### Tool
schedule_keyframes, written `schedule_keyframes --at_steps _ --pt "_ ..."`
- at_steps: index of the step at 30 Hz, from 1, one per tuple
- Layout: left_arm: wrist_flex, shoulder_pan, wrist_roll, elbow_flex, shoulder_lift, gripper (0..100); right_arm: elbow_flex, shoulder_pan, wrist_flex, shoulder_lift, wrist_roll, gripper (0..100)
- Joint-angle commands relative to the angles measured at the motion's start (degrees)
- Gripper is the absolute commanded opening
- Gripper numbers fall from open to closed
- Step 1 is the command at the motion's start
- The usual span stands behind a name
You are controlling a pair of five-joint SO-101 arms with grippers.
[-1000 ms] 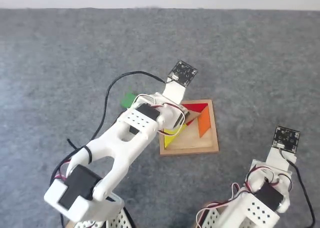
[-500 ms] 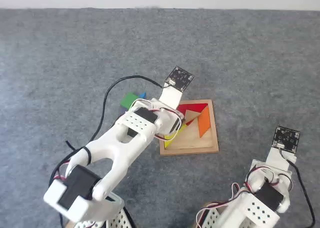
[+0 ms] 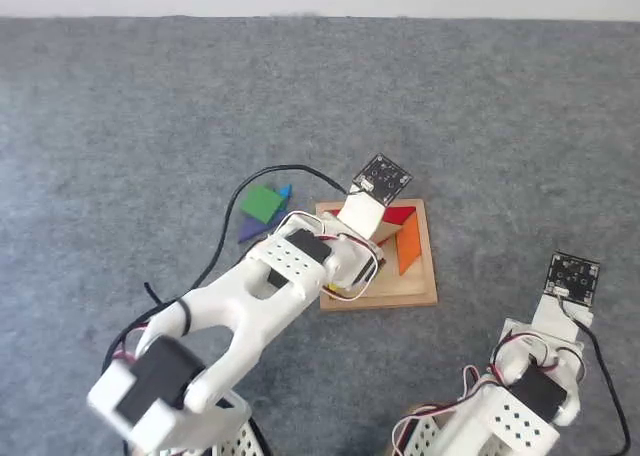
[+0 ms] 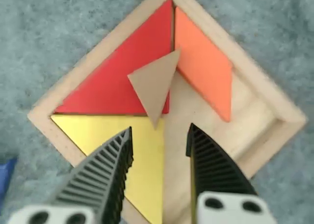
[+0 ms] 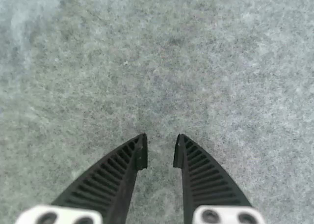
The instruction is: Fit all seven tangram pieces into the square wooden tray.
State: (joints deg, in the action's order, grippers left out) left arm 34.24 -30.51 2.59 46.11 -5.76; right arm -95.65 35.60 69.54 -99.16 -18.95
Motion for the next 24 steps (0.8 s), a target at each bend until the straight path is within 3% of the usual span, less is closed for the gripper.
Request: schedule_keyframes --at_steps 1,5,10,18,24 --pt "0.4 2.2 0.4 -0.8 -9.0 15 -1.1 -0.7 0.1 -0.9 -0.6 11.4" --pt "-3.4 6.9 0.4 -0.7 -11.5 15 -1.1 -0.7 0.1 -0.9 -0.6 11.4" --pt "-10.7 7.8 -0.9 -3.2 -2.2 16 -1.1 -0.7 0.1 -0.9 -0.6 11.4" --pt "-6.6 5.6 -3.1 -16.4 16.4 16 -1.1 -0.7 0.1 -0.9 -0.5 11.4" --pt "-2.1 5.8 -3.1 -18.2 17.0 16 -1.1 -0.7 0.1 -0.9 -0.5 11.4"
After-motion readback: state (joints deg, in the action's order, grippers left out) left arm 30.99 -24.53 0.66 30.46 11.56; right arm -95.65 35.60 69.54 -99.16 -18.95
